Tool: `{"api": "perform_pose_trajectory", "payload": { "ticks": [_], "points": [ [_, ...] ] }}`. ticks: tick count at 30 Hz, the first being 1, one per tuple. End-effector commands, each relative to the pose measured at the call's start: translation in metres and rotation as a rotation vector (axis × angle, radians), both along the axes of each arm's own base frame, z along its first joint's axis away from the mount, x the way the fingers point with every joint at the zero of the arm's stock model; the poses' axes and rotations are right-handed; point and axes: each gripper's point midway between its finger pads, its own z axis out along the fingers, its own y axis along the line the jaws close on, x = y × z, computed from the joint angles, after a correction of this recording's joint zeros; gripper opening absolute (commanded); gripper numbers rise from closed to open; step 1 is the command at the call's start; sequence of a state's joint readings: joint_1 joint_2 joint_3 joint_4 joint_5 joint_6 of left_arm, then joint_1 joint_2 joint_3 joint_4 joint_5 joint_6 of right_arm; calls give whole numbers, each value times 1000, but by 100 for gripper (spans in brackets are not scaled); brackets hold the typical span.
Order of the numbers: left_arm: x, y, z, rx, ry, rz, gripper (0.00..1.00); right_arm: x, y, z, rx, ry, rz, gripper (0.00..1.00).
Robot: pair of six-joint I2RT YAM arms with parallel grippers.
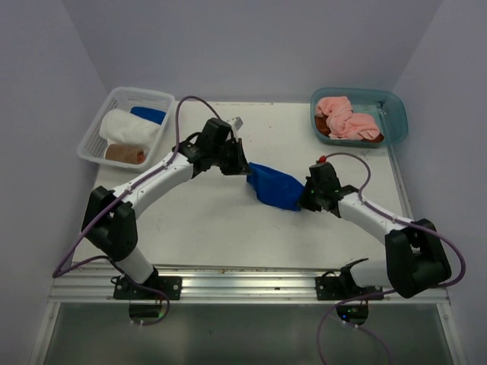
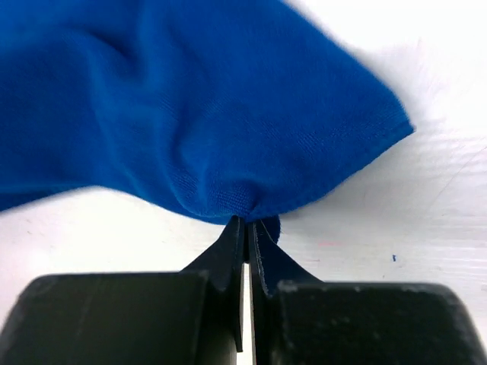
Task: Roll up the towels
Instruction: Flatten the towel
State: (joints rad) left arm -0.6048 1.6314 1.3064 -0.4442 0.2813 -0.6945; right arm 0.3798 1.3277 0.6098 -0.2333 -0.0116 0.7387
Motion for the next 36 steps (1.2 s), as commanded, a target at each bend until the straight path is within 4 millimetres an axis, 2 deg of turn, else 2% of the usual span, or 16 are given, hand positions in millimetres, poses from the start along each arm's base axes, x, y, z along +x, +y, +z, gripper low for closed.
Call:
{"api": "perform_pose_trajectory", "payload": {
  "ticks": [1, 3, 4, 7, 8, 11, 15, 18, 19, 20, 22, 25, 27, 28, 34, 36],
  "points": [
    [26, 4, 41, -40, -94, 8, 0, 69, -4, 89, -35, -254, -38, 0],
    [48, 15, 69, -85, -138, 35, 0, 86, -14, 121, -50, -308, -35, 0],
    [55, 21, 80, -97, -154, 47, 0, 103, -13, 159, -33, -383, -40, 0],
    [78, 46, 124, -113, -243, 102, 0, 116, -19, 212, -45, -452, -24, 0],
    [82, 57, 141, -119, -284, 126, 0, 114, -19, 219, -49, -462, -9, 0],
    [79, 78, 144, -91, -308, 160, 0, 99, -18, 229, -31, -455, 15, 0],
    [61, 101, 110, -40, -258, 187, 0, 64, -36, 194, -86, -348, -9, 0],
    [39, 103, 62, -40, -186, 168, 0, 48, -63, 152, -133, -252, -72, 21],
    [28, 105, 27, -18, -114, 167, 0, 47, -77, 136, -143, -216, -108, 30],
    [26, 103, 13, -19, -85, 162, 0, 49, -82, 127, -157, -201, -104, 49],
    [23, 98, -26, -11, 3, 142, 0, 59, -88, 102, -169, -113, -106, 53],
    [18, 96, -52, 10, 70, 118, 0, 55, -71, 79, -104, -31, -38, 51],
    [17, 98, -55, 22, 63, 123, 0, 52, -55, 84, -21, -85, -25, 51],
    [16, 100, -56, 28, 61, 125, 0, 36, -44, 69, -6, -54, -18, 52],
    [4, 109, -73, 76, 93, 133, 0, -18, 17, 50, -18, -75, 64, 52],
    [-1, 114, -78, 96, 107, 139, 0, -31, 21, 44, -59, -78, 67, 52]
  ]
}}
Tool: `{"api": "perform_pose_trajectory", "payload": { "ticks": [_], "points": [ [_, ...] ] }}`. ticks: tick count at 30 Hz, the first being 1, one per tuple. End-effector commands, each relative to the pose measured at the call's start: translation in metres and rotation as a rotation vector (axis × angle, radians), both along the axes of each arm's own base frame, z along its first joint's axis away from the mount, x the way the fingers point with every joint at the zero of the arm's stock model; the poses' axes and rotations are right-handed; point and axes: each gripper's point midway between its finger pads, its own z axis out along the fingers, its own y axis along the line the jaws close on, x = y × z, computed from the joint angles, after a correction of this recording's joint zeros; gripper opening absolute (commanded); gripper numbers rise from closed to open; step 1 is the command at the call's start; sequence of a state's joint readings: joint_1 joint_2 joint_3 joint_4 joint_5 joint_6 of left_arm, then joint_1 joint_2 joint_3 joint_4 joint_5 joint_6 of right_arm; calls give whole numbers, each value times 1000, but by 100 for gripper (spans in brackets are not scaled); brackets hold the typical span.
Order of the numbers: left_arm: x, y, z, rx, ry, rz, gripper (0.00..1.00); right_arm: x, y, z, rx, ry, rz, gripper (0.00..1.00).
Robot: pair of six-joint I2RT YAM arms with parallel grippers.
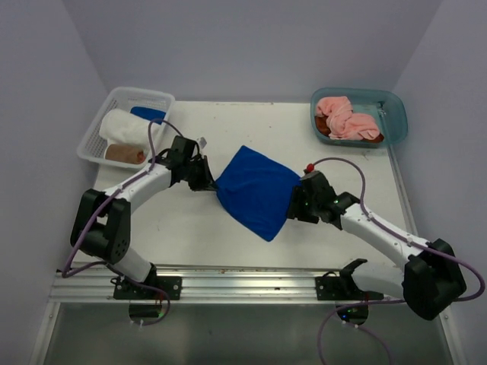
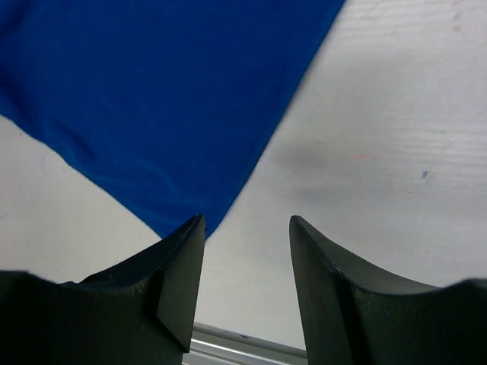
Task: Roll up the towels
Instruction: Flatten the towel
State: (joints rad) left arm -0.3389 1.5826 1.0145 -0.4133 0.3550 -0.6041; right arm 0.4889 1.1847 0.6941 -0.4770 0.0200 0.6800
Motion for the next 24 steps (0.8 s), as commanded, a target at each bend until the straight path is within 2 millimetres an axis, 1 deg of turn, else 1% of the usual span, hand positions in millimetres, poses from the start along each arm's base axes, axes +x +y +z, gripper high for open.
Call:
{"api": "perform_pose_trajectory", "payload": {
  "ticks": [1, 2, 3, 5, 6, 7, 8, 9, 10, 11, 12, 15, 17, 18, 19, 20, 21, 22, 24],
  "points": [
    [-4, 8, 2, 26, -47, -11, 0, -6, 14, 6, -15, -85, -60, 53],
    [-8, 12, -2, 46, -32, -1, 0, -11, 15, 4, -31, -83, -50, 53],
    [-16, 16, -7, 53, -18, 7, 0, -19, 23, 2, -38, -82, -17, 53],
    [-28, 22, -15, 74, 8, 20, 0, -25, 30, -2, -57, -83, 4, 53],
    [-40, 27, -23, 83, 28, 23, 0, -31, 40, -2, -60, -89, 43, 53],
    [-47, 30, -27, 91, 36, 25, 0, -33, 44, -5, -69, -87, 51, 53],
    [-51, 34, -29, 99, 38, 31, 0, -34, 48, -13, -91, -73, 60, 53],
    [-61, 37, -33, 97, 44, 35, 0, -36, 55, -16, -100, -67, 83, 52],
    [-66, 38, -33, 93, 44, 36, 0, -37, 59, -19, -107, -58, 91, 48],
    [-69, 37, -33, 86, 48, 35, 0, -37, 63, -22, -115, -48, 101, 46],
    [-75, 39, -36, 84, 56, 39, 0, -39, 69, -30, -142, -29, 117, 44],
    [-81, 40, -39, 79, 68, 47, 0, -42, 80, -44, -164, 4, 141, 43],
    [-84, 40, -41, 78, 78, 48, 0, -42, 79, -51, -185, 20, 134, 42],
    [-85, 40, -42, 77, 81, 48, 0, -43, 78, -53, -197, 26, 130, 38],
    [-87, 39, -43, 75, 83, 45, 0, -39, 73, -54, -222, 17, 107, 30],
    [-86, 39, -43, 71, 83, 48, 0, -41, 68, -55, -243, 24, 101, 24],
    [-88, 39, -44, 72, 88, 51, 0, -38, 63, -54, -265, 15, 85, 14],
    [-89, 38, -44, 63, 89, 51, 0, -35, 55, -52, -300, -2, 66, 10],
    [-91, 37, -46, 57, 96, 51, 0, -30, 46, -49, -328, -10, 51, 5]
  ]
}}
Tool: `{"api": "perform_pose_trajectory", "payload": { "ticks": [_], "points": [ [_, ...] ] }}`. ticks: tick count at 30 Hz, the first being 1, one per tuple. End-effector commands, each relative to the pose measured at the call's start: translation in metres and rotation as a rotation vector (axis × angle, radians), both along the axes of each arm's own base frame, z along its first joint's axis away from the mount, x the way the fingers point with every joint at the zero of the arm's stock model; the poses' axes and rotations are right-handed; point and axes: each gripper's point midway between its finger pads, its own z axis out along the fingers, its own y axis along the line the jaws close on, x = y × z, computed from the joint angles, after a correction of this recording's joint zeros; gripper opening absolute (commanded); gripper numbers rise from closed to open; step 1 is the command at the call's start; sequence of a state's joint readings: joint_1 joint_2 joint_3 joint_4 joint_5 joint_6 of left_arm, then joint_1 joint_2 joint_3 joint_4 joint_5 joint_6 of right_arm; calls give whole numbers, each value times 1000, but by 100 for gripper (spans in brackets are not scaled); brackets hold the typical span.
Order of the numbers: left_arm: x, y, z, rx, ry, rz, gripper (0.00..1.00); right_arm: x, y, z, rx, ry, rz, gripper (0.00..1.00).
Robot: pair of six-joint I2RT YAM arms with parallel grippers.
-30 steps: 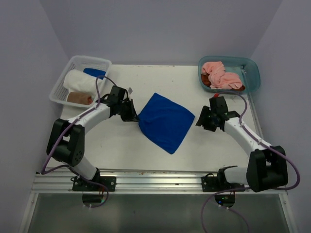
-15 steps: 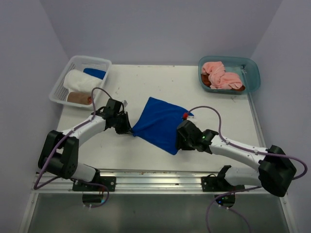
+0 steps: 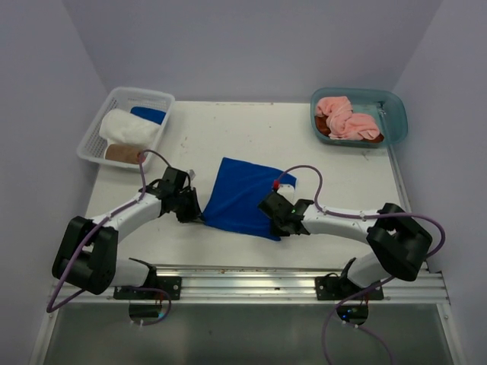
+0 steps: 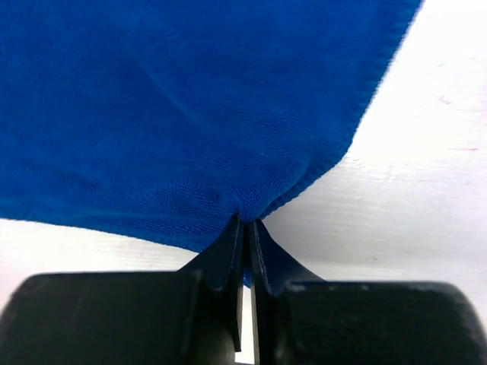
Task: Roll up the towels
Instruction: Flatten the towel
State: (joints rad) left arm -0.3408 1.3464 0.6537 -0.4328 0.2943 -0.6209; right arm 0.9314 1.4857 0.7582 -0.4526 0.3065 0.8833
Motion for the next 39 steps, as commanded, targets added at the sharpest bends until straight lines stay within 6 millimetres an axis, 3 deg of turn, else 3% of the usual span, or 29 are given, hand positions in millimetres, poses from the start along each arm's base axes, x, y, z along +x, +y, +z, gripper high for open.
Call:
{"api": "perform_pose_trajectory", "payload": {
  "ticks": [1, 6, 8, 10, 13, 16, 20, 25, 29, 32, 33, 36, 38, 39],
  "points": [
    [2, -6, 5, -40, -26, 9, 0, 17, -29, 6, -110, -53, -84, 3],
    [-12, -8, 4, -60, -13, 18, 0, 4, -72, 11, -221, -52, -122, 7],
    [-17, -12, 4, -67, -8, 29, 0, -4, -80, 12, -223, -39, -130, 32],
    [-26, -18, 3, -69, -5, 13, 0, -13, -82, 14, -180, -24, -144, 51],
    [-38, -24, -1, -65, 12, 2, 0, -27, -80, 17, -78, -10, -164, 60],
    [-42, -23, -4, -52, 14, 6, 0, -36, -73, 16, 52, 4, -192, 61],
    [-40, -22, -2, -43, 7, 11, 0, -37, -45, 15, 262, -11, -194, 57],
    [-36, -22, 1, -38, -6, 11, 0, -41, -51, -3, 218, 20, -205, 54],
    [-36, -21, 1, -34, -3, 14, 0, -35, -42, -9, 229, 15, -194, 51],
    [-36, -21, 2, -31, -4, 17, 0, -32, -41, -10, 208, 15, -195, 40],
    [-36, -21, 2, -34, -5, 19, 0, -30, -41, -8, 205, 12, -197, 24],
    [-33, -21, 6, -32, -14, 21, 0, -27, -44, -1, 194, -7, -208, 0],
    [-28, -22, 13, -31, -31, 21, 0, -26, -49, 5, 179, -20, -214, 0],
    [-24, -23, 19, -33, -45, 19, 0, -20, -48, 19, 195, -61, -213, 0]
  ]
}}
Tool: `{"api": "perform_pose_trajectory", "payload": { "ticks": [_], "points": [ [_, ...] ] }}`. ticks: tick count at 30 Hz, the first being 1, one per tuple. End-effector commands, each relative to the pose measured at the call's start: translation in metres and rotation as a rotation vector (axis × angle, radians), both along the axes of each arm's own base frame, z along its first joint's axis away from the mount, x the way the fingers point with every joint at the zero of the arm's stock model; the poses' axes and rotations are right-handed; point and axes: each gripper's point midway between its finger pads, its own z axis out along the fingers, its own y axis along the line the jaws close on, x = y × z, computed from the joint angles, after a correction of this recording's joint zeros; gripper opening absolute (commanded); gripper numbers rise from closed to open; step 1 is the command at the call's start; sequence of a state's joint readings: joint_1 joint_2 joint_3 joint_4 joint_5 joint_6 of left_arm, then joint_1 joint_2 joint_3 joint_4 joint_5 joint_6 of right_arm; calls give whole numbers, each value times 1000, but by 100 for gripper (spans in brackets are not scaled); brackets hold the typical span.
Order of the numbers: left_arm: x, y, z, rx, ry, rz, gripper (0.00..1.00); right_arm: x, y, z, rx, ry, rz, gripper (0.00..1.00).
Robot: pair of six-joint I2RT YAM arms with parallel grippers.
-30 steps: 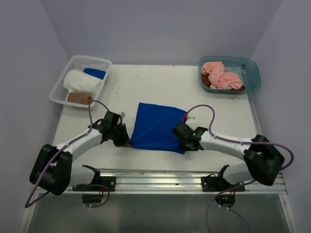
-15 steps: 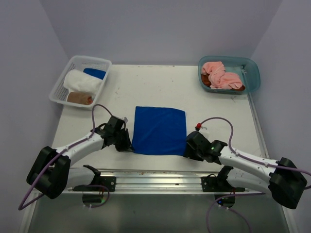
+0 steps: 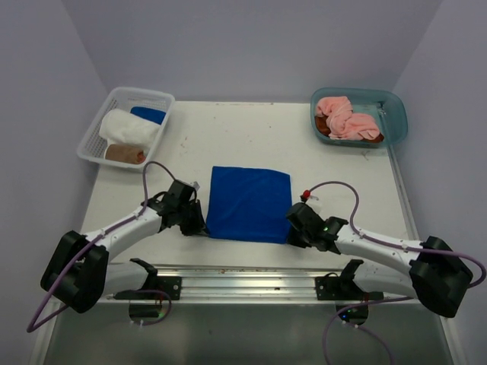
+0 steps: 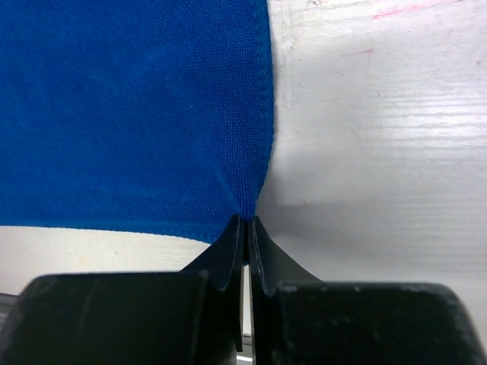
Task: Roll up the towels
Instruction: Flatten the towel
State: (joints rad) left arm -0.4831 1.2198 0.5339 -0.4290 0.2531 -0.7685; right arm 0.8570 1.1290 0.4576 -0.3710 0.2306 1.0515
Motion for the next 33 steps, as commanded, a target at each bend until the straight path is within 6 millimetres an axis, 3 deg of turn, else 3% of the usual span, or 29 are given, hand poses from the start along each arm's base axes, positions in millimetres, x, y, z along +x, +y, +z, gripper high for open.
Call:
{"api": "perform_pose_trajectory", "payload": {
  "ticks": [1, 8, 10, 14, 17, 21, 25, 29, 33],
  "points": [
    [23, -7, 30, -17, -88, 19, 0, 9, -12, 25, -43, -67, -33, 0],
    [84, -22, 118, -40, -320, 28, 0, 53, -30, 101, -131, -258, -33, 0],
    [107, -26, 166, -73, -421, 48, 0, 72, -32, 143, -129, -344, -46, 0],
    [114, -26, 212, -115, -526, 60, 0, 76, -38, 185, -146, -424, -18, 0],
    [108, -19, 228, -114, -572, 63, 0, 71, -42, 224, -111, -488, 0, 0],
    [96, -13, 241, -111, -619, 30, 0, 57, -43, 255, -44, -536, 56, 0],
    [80, -1, 263, -118, -678, 43, 0, 44, -50, 274, -19, -561, 81, 0],
    [56, 15, 304, -156, -788, 65, 0, 28, -55, 288, 30, -572, 110, 0],
    [33, 25, 322, -188, -823, 77, 0, 9, -58, 297, 101, -571, 130, 0]
  ]
}}
